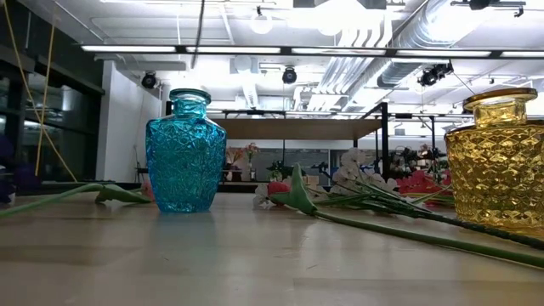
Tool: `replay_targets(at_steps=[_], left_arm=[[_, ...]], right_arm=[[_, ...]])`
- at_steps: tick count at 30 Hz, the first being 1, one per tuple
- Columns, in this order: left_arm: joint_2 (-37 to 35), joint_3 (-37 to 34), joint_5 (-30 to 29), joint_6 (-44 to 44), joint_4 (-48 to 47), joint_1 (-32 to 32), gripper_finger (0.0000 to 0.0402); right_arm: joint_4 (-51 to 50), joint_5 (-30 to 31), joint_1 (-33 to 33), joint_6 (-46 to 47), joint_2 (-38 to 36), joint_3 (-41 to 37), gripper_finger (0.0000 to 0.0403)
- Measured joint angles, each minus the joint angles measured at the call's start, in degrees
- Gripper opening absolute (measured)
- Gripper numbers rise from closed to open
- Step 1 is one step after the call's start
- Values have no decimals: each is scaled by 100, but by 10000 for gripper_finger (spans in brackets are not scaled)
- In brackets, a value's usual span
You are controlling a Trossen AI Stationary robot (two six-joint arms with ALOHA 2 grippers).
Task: Pick and place flowers into a vace then onto a shelf
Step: Put the yellow flower into the blue vase
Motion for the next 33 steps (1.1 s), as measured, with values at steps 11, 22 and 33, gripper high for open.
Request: replay_targets(at_steps=[11,22,33], left_arm=[[133,2,2,2,4,2,30],[298,8,-28,179,-51,2,30],[506,2,-5,107,-41,2,30]], right_arm=[[-6,-67,1,-33,0,0,287],[-71,-529,1,-32,0,0,287],[-106,-804,3,8,0,0,287]])
